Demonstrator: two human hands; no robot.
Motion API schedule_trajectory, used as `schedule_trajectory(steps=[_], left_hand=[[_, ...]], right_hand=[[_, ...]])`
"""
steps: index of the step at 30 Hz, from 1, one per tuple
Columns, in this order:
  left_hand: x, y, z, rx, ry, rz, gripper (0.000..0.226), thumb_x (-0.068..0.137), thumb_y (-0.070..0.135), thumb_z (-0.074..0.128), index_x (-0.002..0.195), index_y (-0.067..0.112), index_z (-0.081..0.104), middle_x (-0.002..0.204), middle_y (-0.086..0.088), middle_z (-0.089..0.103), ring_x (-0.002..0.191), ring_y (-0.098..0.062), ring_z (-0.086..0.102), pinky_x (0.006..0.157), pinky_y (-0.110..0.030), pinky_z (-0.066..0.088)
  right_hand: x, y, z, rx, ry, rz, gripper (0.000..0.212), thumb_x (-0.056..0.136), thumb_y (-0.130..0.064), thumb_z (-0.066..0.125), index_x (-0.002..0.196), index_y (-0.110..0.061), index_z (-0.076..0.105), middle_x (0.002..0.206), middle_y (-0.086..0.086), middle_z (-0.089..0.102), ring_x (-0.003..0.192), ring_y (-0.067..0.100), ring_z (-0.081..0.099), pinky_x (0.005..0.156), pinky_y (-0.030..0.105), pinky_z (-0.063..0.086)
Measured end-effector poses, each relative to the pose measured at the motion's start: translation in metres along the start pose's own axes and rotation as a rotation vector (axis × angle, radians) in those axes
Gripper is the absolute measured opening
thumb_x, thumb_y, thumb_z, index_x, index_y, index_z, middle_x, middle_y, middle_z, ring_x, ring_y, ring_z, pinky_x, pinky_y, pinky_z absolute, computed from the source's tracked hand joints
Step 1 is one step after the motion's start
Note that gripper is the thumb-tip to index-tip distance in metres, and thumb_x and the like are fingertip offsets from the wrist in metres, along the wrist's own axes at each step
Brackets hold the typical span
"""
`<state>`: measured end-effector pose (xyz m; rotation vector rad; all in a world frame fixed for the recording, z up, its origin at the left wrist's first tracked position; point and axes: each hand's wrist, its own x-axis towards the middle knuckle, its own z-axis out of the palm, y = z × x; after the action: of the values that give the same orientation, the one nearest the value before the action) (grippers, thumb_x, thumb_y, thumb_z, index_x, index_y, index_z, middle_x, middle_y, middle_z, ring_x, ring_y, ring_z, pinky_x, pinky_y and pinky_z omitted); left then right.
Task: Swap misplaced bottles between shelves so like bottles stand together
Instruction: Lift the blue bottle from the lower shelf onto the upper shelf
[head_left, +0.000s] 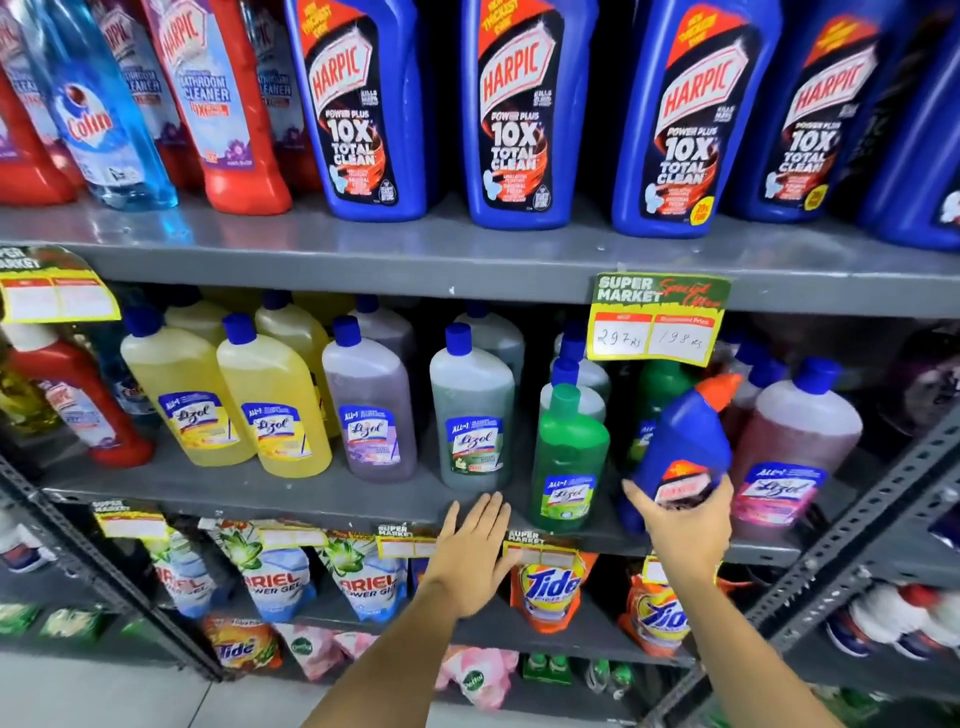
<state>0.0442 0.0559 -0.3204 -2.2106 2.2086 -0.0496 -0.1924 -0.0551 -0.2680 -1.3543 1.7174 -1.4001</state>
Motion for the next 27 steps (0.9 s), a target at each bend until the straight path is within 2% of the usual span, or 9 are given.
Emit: schedule_trajectory(steps=[2, 5, 8, 11, 14, 16, 18, 24, 27], left_hand=[[-0.002, -0.001, -0.023, 0.054, 0.127, 0.029, 0.062, 0.101, 0.050, 0.018, 0.151, 0.014, 0.022, 0.158, -0.004, 0.024, 0.145, -0.021, 0.020, 0.118, -0.049, 0.012], [-0.001, -0.004, -0.083, -0.082, 0.497, 0.187, 0.052, 0.096, 0.040, 0.032, 0.135, 0.011, 0.052, 0.142, -0.008, 0.051, 0.127, -0.026, 0.049, 0.107, -0.043, 0.027], [0.010, -0.002, -0.162, -0.168, 0.849, 0.436, 0.043, 0.099, 0.028, 0.033, 0.130, 0.006, 0.054, 0.140, -0.014, 0.050, 0.124, -0.028, 0.049, 0.099, -0.040, 0.036], [0.025, 0.007, -0.238, -0.103, 1.101, 0.583, 0.041, 0.097, 0.022, 0.038, 0.134, 0.008, 0.048, 0.143, -0.014, 0.045, 0.132, -0.028, 0.044, 0.104, -0.040, 0.035], [0.047, 0.014, -0.299, -0.007, 1.091, 0.503, 0.043, 0.098, 0.023, 0.041, 0.138, 0.006, 0.045, 0.149, -0.014, 0.039, 0.138, -0.029, 0.037, 0.109, -0.043, 0.030], [0.058, 0.016, -0.319, -0.004, 0.952, 0.418, 0.042, 0.099, 0.022, 0.046, 0.135, 0.001, 0.049, 0.150, -0.017, 0.038, 0.135, -0.031, 0.040, 0.109, -0.044, 0.033], [0.065, 0.016, -0.322, 0.013, 0.809, 0.328, 0.039, 0.099, 0.024, 0.048, 0.131, 0.002, 0.054, 0.145, -0.016, 0.046, 0.127, -0.031, 0.051, 0.102, -0.042, 0.040], [0.062, 0.017, -0.319, 0.024, 0.861, 0.300, 0.027, 0.090, 0.017, 0.065, 0.114, 0.003, 0.066, 0.114, -0.016, 0.070, 0.100, -0.033, 0.067, 0.080, -0.041, 0.054], [0.064, 0.017, -0.317, 0.047, 0.885, 0.286, 0.028, 0.086, 0.016, 0.070, 0.111, 0.003, 0.068, 0.110, -0.015, 0.072, 0.096, -0.031, 0.069, 0.077, -0.040, 0.056]], right_hand=[[-0.013, -0.001, -0.017, 0.015, 0.019, -0.024, 0.108, 0.048, -0.046, 0.094, 0.135, -0.015, 0.039, 0.129, 0.012, 0.059, 0.116, 0.033, 0.057, 0.096, 0.044, 0.043], [-0.026, -0.015, -0.047, 0.100, 0.049, -0.063, 0.111, 0.038, -0.055, 0.093, 0.132, -0.022, 0.043, 0.117, 0.006, 0.064, 0.108, 0.028, 0.062, 0.093, 0.040, 0.046], [-0.031, -0.052, -0.078, 0.259, 0.099, -0.192, 0.114, 0.033, -0.054, 0.093, 0.133, -0.026, 0.046, 0.117, 0.001, 0.067, 0.105, 0.020, 0.064, 0.096, 0.039, 0.049], [-0.027, -0.107, -0.103, 0.421, 0.163, -0.419, 0.090, 0.039, -0.049, 0.092, 0.118, -0.036, 0.053, 0.103, -0.025, 0.066, 0.086, -0.008, 0.062, 0.081, 0.009, 0.047], [-0.008, -0.170, -0.127, 0.483, 0.216, -0.592, 0.083, 0.045, -0.049, 0.087, 0.118, -0.027, 0.053, 0.104, -0.028, 0.064, 0.090, -0.010, 0.062, 0.080, 0.010, 0.048], [0.013, -0.208, -0.139, 0.486, 0.227, -0.634, 0.091, 0.046, -0.052, 0.089, 0.121, -0.017, 0.052, 0.110, -0.009, 0.066, 0.097, 0.003, 0.064, 0.085, 0.022, 0.052], [0.036, -0.239, -0.145, 0.429, 0.251, -0.666, 0.092, 0.047, -0.056, 0.089, 0.122, -0.017, 0.051, 0.111, -0.010, 0.065, 0.098, 0.000, 0.061, 0.088, 0.017, 0.047], [0.088, -0.286, -0.131, 0.225, 0.244, -0.562, 0.106, 0.049, -0.062, 0.085, 0.135, -0.014, 0.044, 0.126, -0.002, 0.058, 0.117, 0.016, 0.052, 0.092, 0.019, 0.035], [0.107, -0.288, -0.120, 0.092, 0.202, -0.456, 0.111, 0.049, -0.073, 0.077, 0.134, -0.011, 0.042, 0.132, 0.009, 0.058, 0.120, 0.029, 0.055, 0.096, 0.038, 0.041]])
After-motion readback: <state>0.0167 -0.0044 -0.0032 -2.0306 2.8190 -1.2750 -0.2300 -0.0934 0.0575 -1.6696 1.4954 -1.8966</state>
